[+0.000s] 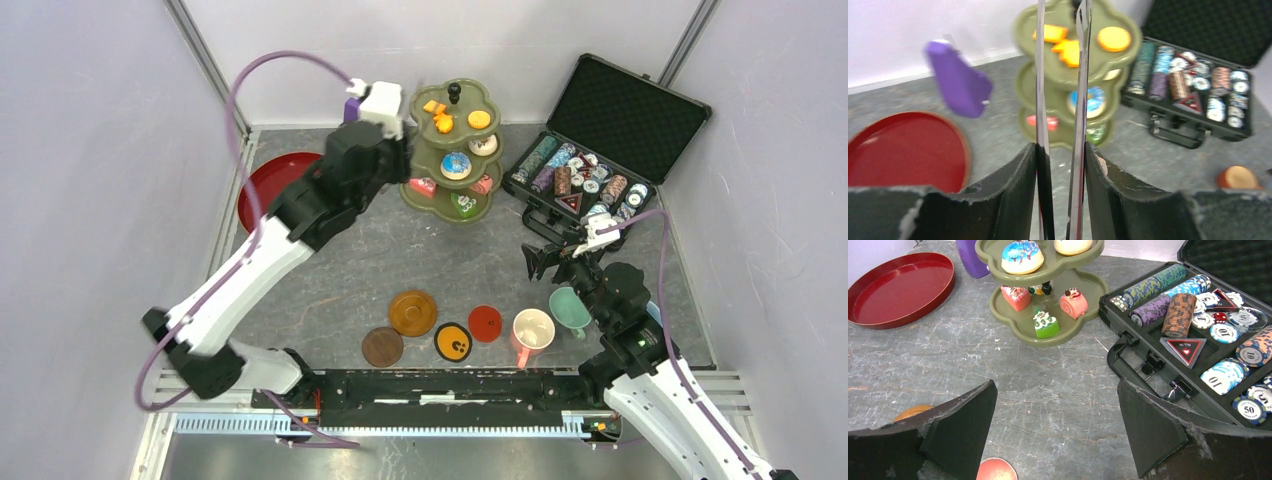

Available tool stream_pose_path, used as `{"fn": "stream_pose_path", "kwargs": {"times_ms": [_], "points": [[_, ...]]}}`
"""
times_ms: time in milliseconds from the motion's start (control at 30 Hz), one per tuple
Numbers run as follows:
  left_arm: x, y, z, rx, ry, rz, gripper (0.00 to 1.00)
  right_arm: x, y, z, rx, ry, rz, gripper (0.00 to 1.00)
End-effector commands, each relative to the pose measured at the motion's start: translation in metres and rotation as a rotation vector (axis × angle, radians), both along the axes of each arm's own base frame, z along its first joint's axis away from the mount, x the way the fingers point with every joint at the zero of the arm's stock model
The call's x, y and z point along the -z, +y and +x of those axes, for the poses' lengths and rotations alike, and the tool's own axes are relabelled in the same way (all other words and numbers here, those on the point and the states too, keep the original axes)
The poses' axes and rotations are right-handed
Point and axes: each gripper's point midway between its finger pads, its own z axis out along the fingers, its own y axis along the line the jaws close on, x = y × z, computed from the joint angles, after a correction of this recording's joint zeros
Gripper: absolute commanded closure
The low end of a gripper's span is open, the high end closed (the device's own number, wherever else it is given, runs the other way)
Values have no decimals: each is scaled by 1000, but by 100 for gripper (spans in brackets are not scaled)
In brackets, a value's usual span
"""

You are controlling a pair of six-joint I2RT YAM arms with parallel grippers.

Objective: Serve the afternoon tea

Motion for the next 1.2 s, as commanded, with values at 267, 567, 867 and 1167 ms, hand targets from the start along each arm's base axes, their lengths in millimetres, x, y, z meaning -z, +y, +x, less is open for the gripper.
{"fn": "stream_pose_path", "kwargs": {"times_ms": [267,567,867,1167], "points": [[87,206,-20,-511,-3,6,47,-22,9,7,-29,-67,26,2],[200,240,2,-560,252,-104,42,-18,0,3,3,-67,22,2],[267,254,-3,-693,354,-145,40,-17,-2,2,6,-67,11,2],[303,258,-5,-754,415,-188,32,-11,3,4,-12,-57,14,2]]}}
